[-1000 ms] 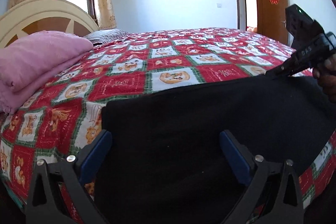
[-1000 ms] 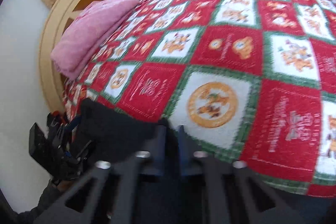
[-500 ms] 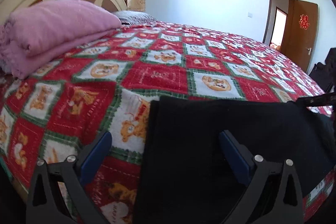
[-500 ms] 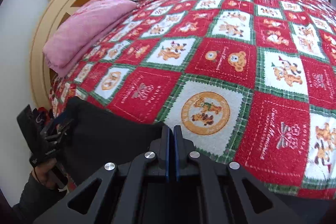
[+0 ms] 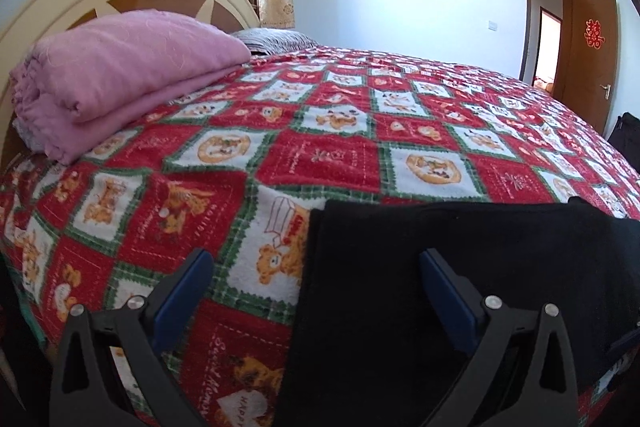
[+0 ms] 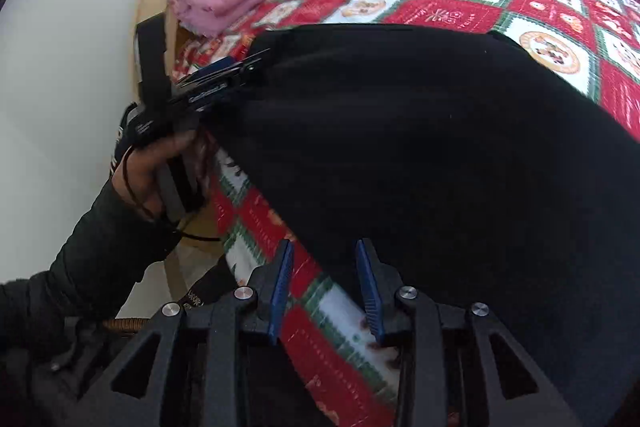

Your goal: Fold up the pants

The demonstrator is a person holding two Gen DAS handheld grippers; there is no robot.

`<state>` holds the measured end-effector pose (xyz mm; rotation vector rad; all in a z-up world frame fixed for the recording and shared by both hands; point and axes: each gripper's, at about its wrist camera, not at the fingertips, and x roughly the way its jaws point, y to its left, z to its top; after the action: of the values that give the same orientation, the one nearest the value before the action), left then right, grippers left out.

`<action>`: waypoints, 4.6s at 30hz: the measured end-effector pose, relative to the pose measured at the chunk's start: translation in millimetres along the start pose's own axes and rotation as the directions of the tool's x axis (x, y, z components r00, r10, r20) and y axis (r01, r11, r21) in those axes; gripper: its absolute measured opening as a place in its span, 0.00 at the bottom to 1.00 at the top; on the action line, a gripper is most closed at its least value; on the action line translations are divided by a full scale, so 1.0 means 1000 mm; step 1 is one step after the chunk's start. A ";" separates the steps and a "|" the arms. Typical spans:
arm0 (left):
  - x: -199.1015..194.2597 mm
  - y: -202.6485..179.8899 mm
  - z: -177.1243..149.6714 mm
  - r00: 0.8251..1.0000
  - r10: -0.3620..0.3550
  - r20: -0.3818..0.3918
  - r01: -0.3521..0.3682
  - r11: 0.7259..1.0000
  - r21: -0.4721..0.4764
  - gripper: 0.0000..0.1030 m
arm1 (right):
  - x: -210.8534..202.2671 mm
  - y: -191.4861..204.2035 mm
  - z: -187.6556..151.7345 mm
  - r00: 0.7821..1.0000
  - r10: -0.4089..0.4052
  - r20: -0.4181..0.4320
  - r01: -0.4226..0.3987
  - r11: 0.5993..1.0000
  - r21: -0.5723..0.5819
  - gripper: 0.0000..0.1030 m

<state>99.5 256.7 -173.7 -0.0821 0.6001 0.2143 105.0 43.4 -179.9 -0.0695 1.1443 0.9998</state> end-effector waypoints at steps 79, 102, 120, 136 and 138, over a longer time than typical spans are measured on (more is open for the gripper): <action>-0.043 -0.135 -0.020 0.947 -0.313 -0.064 0.320 0.923 0.215 1.00 | -0.192 -0.107 -0.172 0.842 -0.537 0.052 0.516 0.830 0.210 0.31; -0.057 -0.209 -0.002 0.922 -0.373 -0.100 0.384 0.856 0.346 1.00 | -0.229 -0.109 -0.166 0.829 -0.526 0.191 0.468 0.838 0.280 0.32; -0.027 -0.278 -0.013 0.904 -0.340 -0.260 0.416 0.842 0.344 1.00 | -0.309 -0.200 -0.211 0.655 -0.751 0.089 0.590 0.581 0.561 0.39; -0.057 -0.309 0.000 0.889 -0.375 -0.262 0.451 0.814 0.367 1.00 | -0.305 -0.202 -0.219 0.669 -0.736 0.107 0.585 0.610 0.535 0.39; -0.057 -0.316 -0.009 0.877 -0.386 -0.285 0.471 0.804 0.362 1.00 | -0.303 -0.200 -0.218 0.660 -0.744 0.104 0.603 0.607 0.518 0.40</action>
<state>119.0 -62.5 -144.0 0.1835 0.7988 -0.3793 69.3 -375.7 -129.0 0.0180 0.8997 0.0238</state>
